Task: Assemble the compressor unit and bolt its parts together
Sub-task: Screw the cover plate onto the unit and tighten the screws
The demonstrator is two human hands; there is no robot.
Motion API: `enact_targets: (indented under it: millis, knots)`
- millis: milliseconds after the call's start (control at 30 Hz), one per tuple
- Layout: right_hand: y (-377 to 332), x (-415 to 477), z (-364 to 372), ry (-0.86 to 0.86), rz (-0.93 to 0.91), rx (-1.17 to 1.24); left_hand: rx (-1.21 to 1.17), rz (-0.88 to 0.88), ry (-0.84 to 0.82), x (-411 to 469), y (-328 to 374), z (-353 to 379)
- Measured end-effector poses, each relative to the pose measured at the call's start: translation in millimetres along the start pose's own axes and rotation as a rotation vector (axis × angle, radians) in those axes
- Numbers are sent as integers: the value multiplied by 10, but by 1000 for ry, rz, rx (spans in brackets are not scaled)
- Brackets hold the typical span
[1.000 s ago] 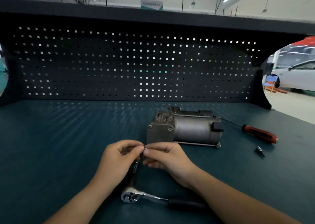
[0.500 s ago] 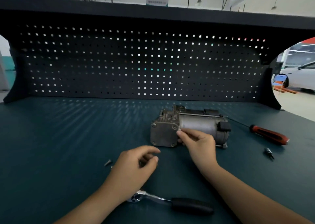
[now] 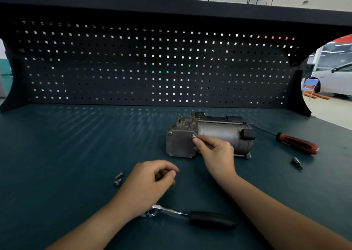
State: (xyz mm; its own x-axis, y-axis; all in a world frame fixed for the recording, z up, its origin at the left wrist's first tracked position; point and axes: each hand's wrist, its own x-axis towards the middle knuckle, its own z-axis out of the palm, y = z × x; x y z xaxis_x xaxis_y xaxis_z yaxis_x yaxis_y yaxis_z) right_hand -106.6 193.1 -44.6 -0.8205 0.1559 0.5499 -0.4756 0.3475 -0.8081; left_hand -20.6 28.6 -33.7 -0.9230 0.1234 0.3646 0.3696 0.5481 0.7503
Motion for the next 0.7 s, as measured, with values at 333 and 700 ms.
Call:
enact_targets:
  millis: [333, 700]
  knots:
    - [-52, 45, 7, -9, 107, -28, 206, 219, -136, -52, 102, -37]
    - [-65, 3, -14, -137, 96, -47, 607, 409, -365, -157, 220, 65]
